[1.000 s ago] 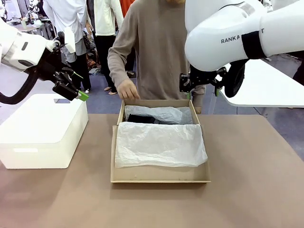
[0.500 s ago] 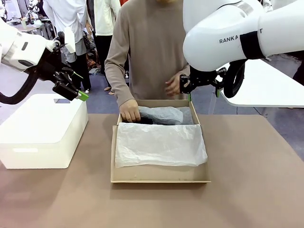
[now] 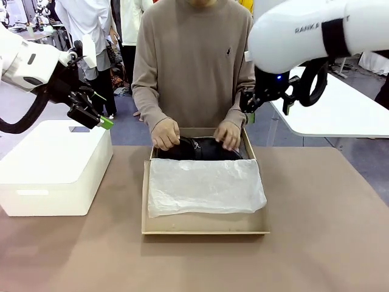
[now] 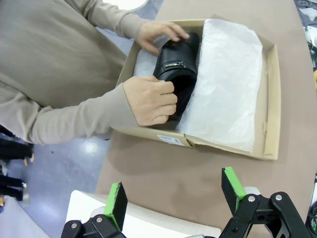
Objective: Pack the shoes into the box.
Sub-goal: Close the Shoes Box.
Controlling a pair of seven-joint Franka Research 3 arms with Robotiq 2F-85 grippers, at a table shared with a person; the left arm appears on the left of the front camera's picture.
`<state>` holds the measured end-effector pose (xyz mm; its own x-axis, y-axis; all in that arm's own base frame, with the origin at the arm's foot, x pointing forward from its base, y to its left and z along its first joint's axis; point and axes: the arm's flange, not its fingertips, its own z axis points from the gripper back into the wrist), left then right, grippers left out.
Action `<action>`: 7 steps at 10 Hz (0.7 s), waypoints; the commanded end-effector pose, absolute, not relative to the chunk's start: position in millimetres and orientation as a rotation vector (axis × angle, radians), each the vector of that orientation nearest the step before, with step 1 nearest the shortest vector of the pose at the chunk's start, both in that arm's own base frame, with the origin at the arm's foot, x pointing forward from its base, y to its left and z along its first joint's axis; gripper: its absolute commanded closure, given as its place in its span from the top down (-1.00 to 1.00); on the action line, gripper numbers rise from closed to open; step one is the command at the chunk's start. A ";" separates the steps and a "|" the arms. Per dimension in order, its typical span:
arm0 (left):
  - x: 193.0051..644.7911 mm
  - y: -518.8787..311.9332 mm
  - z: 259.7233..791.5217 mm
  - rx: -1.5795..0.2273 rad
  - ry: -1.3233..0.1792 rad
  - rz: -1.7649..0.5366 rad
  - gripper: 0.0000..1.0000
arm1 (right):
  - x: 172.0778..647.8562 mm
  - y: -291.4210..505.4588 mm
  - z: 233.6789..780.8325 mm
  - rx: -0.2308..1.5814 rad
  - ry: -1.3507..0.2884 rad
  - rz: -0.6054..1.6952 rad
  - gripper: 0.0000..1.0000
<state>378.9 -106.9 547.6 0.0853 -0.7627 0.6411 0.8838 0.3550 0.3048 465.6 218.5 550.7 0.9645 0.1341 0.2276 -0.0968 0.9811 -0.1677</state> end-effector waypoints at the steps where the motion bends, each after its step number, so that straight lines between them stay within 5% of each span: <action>1: 381.3 -105.4 545.7 -0.195 -0.838 -1.253 1.00 | 473.5 188.4 561.0 -0.063 -0.215 0.271 1.00; 7: 381.3 -105.4 545.7 -0.195 -0.838 -1.253 1.00 | 499.2 130.4 552.9 -0.107 -0.324 0.772 1.00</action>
<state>378.8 -106.8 547.7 0.0853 -0.7627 0.6412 0.8838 0.3550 0.3048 499.7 141.2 560.4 0.7062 0.6782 0.2032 -0.6450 0.7347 -0.2102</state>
